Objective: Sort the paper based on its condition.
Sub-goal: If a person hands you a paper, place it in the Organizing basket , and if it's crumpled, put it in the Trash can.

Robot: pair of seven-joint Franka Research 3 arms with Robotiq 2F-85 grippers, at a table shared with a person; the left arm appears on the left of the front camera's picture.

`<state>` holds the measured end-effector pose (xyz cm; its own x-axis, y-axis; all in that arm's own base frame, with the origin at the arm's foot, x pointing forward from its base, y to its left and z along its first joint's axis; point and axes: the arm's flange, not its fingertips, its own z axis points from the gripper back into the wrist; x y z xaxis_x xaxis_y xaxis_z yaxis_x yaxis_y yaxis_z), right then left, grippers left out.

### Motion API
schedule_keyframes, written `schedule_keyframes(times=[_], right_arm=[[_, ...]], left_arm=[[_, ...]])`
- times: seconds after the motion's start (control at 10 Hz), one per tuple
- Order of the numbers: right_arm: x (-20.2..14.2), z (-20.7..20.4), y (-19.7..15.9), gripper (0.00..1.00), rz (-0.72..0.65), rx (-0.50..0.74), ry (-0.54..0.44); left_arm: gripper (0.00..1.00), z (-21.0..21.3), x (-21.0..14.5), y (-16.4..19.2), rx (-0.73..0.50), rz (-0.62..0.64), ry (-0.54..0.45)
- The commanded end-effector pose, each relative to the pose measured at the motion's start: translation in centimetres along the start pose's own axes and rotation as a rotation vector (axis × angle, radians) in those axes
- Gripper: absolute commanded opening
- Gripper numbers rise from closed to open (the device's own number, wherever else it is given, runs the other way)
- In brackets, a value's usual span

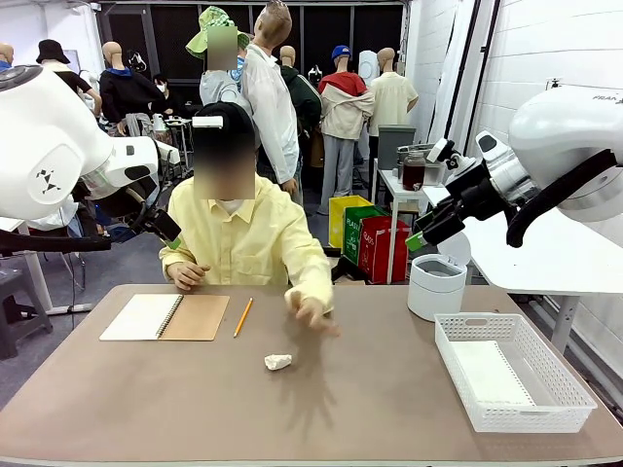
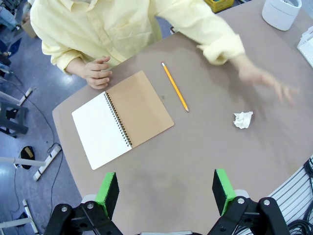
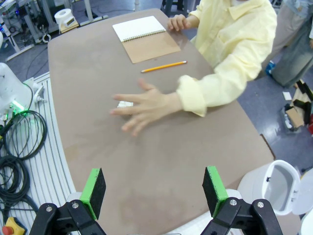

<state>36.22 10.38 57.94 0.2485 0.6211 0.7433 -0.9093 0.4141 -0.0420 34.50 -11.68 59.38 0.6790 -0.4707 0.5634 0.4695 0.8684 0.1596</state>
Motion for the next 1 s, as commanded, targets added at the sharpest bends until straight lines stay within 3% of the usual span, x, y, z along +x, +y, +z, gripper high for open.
schedule_keyframes(times=[0.0, 0.4, 0.9], right_arm=[[0.0, -0.1, 0.0, 1.0, 0.0, 0.009, -0.015], [0.0, 0.0, 0.0, 1.0, 0.0, 0.0, 0.0], [4.3, -4.8, 1.3, 1.0, 0.198, 0.033, 0.135]], left_arm=[[1.0, 0.1, 0.0, 0.0, -0.004, 0.001, 0.005], [1.0, 0.1, 0.0, 0.0, -0.004, 0.001, 0.005], [1.0, 0.1, 0.0, 0.0, -0.004, 0.001, 0.005]])
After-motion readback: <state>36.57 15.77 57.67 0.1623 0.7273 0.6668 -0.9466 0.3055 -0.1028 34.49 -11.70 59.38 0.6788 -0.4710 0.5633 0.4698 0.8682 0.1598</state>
